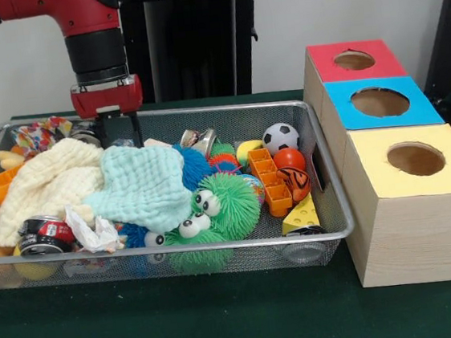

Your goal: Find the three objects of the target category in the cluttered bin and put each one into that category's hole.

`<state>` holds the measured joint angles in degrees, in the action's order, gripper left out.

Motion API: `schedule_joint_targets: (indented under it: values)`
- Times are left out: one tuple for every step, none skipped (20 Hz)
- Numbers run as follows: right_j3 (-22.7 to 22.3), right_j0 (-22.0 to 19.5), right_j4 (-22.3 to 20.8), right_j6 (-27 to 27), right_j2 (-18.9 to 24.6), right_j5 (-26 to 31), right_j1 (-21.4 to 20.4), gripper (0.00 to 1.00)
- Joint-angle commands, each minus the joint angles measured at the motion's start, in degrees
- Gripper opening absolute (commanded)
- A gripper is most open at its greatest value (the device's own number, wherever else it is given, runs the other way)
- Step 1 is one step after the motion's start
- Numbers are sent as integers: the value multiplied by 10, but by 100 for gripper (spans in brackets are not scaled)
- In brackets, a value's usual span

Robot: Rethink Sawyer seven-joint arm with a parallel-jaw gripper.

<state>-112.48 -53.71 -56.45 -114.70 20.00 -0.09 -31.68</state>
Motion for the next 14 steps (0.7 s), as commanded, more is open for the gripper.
schedule_joint_targets:
  values:
    - [66, -7, -47, 18, -19, 43, 85, 0]
    - [66, -8, -48, 19, -18, 42, 86, 0]
    - [66, -10, -48, 20, -16, 40, 86, 0]
    - [66, -12, -46, 22, -13, 43, 86, 0]
    - [65, -15, -45, 23, -12, 45, 86, 0]
    - [65, -16, -43, 32, -9, 57, 86, 0]
    - [65, -16, -43, 32, -9, 57, 87, 0]
    - [66, -16, -43, 32, -9, 57, 88, 0]
    - [64, -17, -44, 34, -8, 57, 87, 0]
    - [63, -17, -45, 33, -9, 56, 87, 0]
    - [63, -17, -45, 33, -9, 55, 86, 0]
    - [62, -17, -45, 33, -9, 56, 85, 0]
    - [62, -16, -44, 32, -10, 55, 86, 0]
    - [61, -17, -44, 32, -9, 56, 85, 0]
